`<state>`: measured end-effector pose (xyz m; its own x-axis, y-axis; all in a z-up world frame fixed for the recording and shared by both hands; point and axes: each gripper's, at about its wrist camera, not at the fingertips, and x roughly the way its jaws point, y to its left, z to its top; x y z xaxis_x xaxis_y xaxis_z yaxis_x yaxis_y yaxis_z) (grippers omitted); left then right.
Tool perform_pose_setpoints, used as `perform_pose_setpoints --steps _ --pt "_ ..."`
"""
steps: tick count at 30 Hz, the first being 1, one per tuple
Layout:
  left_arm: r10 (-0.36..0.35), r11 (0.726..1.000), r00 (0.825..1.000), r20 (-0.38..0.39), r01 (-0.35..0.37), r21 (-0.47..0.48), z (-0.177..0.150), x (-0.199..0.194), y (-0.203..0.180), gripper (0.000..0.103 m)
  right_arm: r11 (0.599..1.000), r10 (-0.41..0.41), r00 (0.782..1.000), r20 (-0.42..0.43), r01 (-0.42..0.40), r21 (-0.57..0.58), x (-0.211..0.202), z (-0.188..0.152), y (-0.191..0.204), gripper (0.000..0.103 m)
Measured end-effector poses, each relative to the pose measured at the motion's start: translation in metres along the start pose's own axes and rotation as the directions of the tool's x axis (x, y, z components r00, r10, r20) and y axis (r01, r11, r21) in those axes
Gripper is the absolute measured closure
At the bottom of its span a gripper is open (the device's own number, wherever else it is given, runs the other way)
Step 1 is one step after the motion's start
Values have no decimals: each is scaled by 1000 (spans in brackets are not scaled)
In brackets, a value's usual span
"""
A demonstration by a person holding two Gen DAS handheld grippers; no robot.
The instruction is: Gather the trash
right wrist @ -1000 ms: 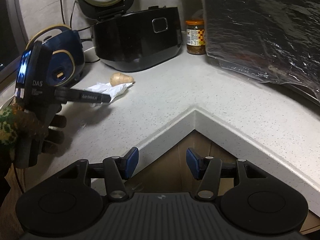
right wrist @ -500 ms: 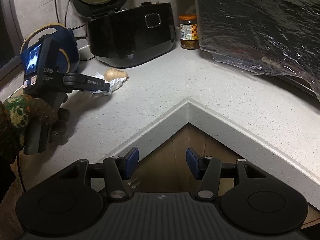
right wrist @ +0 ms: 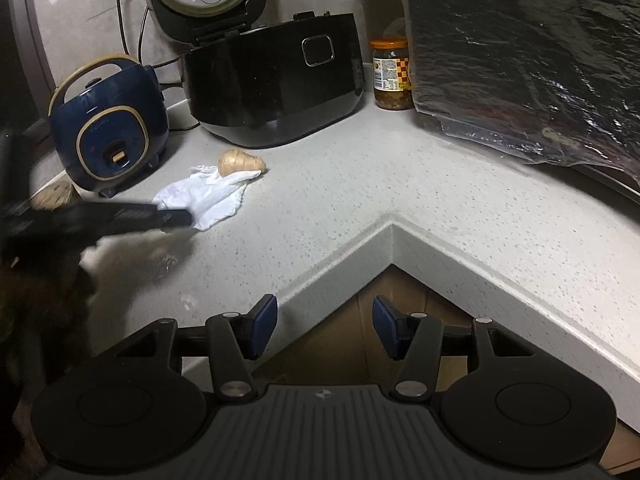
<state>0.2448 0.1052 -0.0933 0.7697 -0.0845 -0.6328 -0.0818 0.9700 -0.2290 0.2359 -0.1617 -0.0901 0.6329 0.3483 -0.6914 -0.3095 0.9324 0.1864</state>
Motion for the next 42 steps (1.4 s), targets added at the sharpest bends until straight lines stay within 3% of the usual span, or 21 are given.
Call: perform_pose_setpoints --steps 6,9,11,13,15,17,20,23,27,33,37,42 --pt "-9 998 1000 22 10 -61 -6 -31 10 96 999 46 999 -17 -46 -4 11 5 8 50" --pt "11 990 999 38 -5 -144 -4 -41 16 95 997 70 998 -1 -70 -42 11 9 16 50" --pt "27 971 999 24 -20 -239 -1 -47 24 94 993 85 996 15 -84 -78 12 17 19 50" --pt "24 936 999 -41 -36 -350 0 -49 34 93 988 99 994 36 -94 -120 16 29 20 50" --pt "-33 916 998 -58 7 -402 -3 -51 41 91 982 111 993 50 -101 -161 24 46 21 50" --pt "-63 923 998 -7 56 -380 -9 -63 42 90 971 141 989 55 -127 -205 34 61 30 50" --pt "-25 949 999 44 37 -313 -14 -82 36 90 942 228 974 15 -216 -256 59 78 49 47" --pt "-24 952 998 60 41 -303 -20 -97 40 90 914 286 958 -15 -278 -297 89 94 70 47" --pt "-9 943 998 62 29 -333 -29 -106 50 90 946 205 977 61 -182 -268 133 131 79 47" --pt "1 931 999 47 16 -364 -33 -102 61 90 969 196 978 -78 -205 -134 195 145 73 45" --pt "0 931 999 37 13 -366 -30 -98 61 90 971 220 972 -82 -226 -79 190 142 58 49" --pt "-2 938 999 32 13 -347 -22 -82 54 90 978 207 978 -9 -208 -24 145 129 16 49"
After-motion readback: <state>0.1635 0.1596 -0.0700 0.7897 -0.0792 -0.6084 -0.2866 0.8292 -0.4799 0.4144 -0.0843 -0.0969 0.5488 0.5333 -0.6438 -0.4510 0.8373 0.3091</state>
